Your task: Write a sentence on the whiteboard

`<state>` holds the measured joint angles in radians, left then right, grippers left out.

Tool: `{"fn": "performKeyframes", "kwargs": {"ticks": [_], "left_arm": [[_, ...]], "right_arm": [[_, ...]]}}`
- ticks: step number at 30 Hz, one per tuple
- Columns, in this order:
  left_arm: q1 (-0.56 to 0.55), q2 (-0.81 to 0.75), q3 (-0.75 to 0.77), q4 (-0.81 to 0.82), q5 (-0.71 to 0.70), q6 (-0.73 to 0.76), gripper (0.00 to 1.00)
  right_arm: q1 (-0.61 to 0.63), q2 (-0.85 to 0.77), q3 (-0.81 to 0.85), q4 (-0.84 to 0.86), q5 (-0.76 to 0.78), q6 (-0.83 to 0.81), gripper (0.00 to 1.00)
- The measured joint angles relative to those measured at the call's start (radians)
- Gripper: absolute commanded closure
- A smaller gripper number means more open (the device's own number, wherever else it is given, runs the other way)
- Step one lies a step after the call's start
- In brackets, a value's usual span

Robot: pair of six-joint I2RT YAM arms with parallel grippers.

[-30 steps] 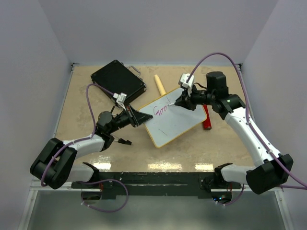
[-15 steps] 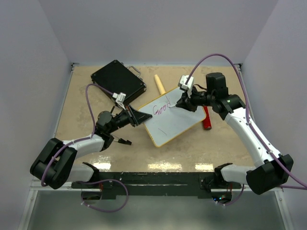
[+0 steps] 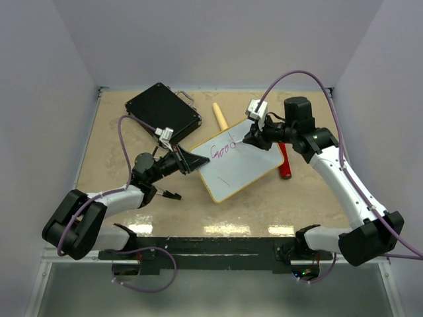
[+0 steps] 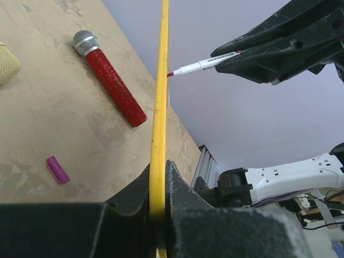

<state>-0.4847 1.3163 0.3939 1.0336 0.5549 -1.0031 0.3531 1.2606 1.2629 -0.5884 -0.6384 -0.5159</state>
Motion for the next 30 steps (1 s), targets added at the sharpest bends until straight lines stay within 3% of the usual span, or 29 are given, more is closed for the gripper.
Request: {"fn": "performKeyframes", "kwargs": {"ticks": [30], "left_arm": [[0.005, 0.011, -0.016, 0.011, 0.017, -0.006, 1.0]], "right_arm": [[0.0, -0.005, -0.024, -0.034, 0.001, -0.016, 1.0]]}}
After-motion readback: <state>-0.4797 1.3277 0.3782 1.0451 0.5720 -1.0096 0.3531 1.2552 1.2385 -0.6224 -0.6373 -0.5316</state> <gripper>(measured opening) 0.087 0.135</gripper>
